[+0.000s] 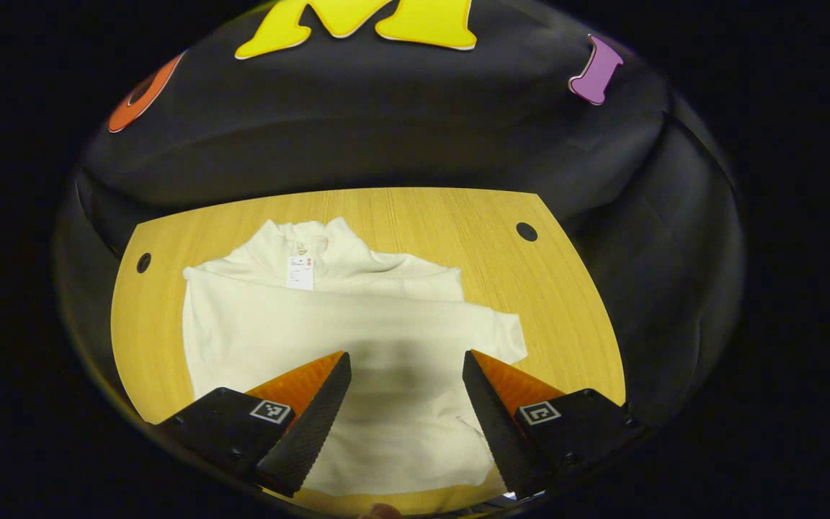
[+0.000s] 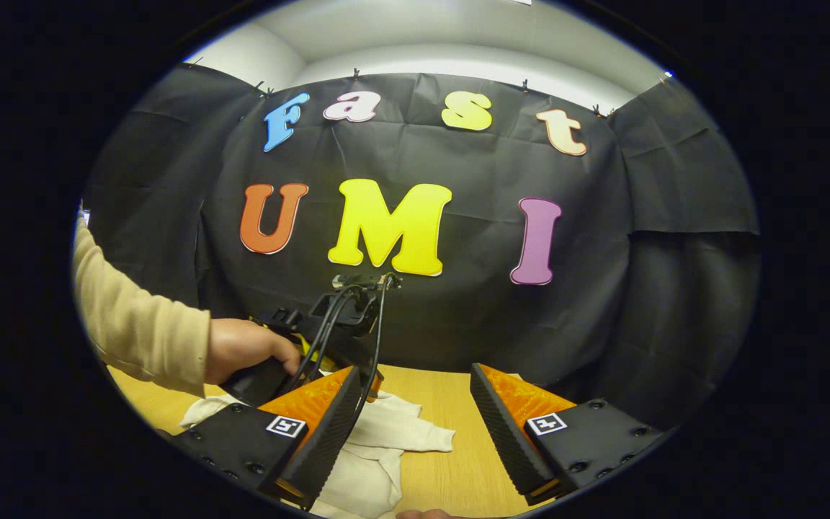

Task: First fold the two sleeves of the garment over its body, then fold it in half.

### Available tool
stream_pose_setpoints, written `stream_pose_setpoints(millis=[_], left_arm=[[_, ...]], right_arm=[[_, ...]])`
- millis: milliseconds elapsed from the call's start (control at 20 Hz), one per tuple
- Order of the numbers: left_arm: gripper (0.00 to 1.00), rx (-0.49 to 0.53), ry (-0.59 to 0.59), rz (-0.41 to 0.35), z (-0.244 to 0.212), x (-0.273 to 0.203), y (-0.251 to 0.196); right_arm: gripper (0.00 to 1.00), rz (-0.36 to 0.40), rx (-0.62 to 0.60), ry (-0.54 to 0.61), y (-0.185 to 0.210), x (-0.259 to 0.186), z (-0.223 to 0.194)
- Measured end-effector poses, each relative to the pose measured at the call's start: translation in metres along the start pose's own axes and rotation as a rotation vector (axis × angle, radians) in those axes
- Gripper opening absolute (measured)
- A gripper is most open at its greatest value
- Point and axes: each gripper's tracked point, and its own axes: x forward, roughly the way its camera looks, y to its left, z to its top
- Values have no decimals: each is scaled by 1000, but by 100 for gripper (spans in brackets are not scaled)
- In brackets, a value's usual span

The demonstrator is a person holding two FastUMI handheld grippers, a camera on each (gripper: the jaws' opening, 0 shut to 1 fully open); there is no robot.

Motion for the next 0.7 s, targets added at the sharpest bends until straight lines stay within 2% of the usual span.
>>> stream_pose_setpoints(millis=[200,300,700], left_arm=[[99,2,-112,65,-6,-31,50],[99,10,-150,131,-13,-43,83],[99,-136,-69,234,-75,-71,156]], right_arm=[[95,39,-2,18,31,8,-2],[94,63,-13,28,47,11,-2],[94,111,-35,144,87,28,-47]])
